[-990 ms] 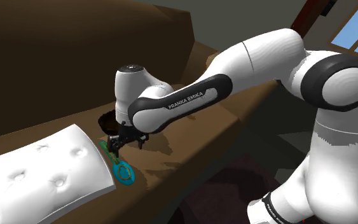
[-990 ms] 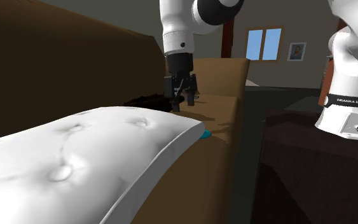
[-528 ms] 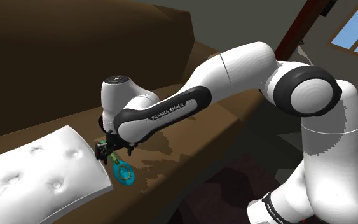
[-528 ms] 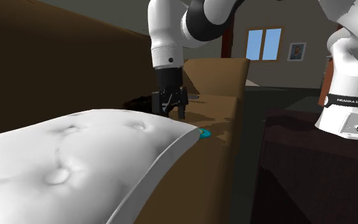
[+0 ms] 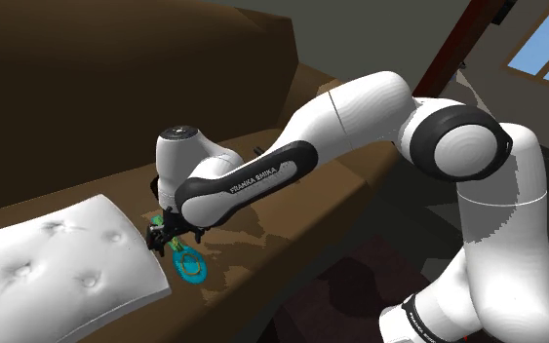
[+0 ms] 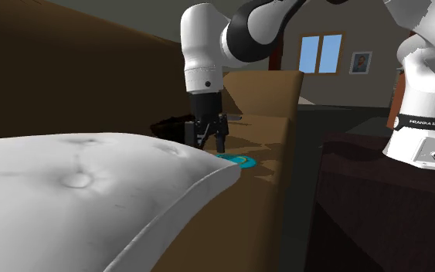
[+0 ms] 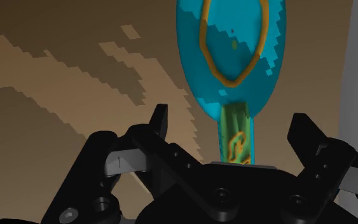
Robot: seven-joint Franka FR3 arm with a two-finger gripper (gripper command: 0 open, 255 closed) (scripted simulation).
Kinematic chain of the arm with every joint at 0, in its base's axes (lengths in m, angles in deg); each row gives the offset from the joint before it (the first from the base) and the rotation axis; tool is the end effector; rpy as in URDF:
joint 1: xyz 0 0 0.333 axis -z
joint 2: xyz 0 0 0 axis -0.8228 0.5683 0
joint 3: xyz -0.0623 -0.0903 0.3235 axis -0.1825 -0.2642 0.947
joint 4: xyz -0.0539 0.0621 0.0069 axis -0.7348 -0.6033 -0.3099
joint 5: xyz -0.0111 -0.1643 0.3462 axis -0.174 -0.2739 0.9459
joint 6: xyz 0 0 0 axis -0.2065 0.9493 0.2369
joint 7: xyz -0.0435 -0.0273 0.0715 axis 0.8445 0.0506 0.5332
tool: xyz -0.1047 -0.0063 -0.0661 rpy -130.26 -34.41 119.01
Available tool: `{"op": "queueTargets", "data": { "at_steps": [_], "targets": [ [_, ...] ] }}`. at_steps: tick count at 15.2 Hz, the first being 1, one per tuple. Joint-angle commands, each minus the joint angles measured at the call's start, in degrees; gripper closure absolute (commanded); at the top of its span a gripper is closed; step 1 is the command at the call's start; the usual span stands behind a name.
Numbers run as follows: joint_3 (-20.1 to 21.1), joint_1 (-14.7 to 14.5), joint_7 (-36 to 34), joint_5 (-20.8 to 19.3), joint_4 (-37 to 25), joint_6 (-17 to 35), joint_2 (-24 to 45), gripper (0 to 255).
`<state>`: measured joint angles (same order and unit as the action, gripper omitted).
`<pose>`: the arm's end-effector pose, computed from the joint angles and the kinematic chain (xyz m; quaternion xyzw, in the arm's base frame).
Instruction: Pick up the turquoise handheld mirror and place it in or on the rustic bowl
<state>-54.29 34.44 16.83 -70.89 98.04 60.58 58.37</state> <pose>0.5274 0.4224 0.2165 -0.9981 0.0250 0.0547 0.0114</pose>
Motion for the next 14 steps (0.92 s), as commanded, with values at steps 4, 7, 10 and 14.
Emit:
{"op": "queueTargets", "data": {
  "at_steps": [4, 7, 10, 14],
  "targets": [
    [0.08, -0.12, -0.01, 0.02, 0.09, 0.06, 0.13, 255],
    [0.08, -0.07, 0.04, 0.03, 0.07, 0.00, 0.09, 255],
    [0.04, -0.06, 0.14, 0.02, -0.29, -0.15, 0.30, 255],
    [0.22, -0.02, 0.04, 0.16, 0.03, -0.45, -0.33, 255]
  ]
}}
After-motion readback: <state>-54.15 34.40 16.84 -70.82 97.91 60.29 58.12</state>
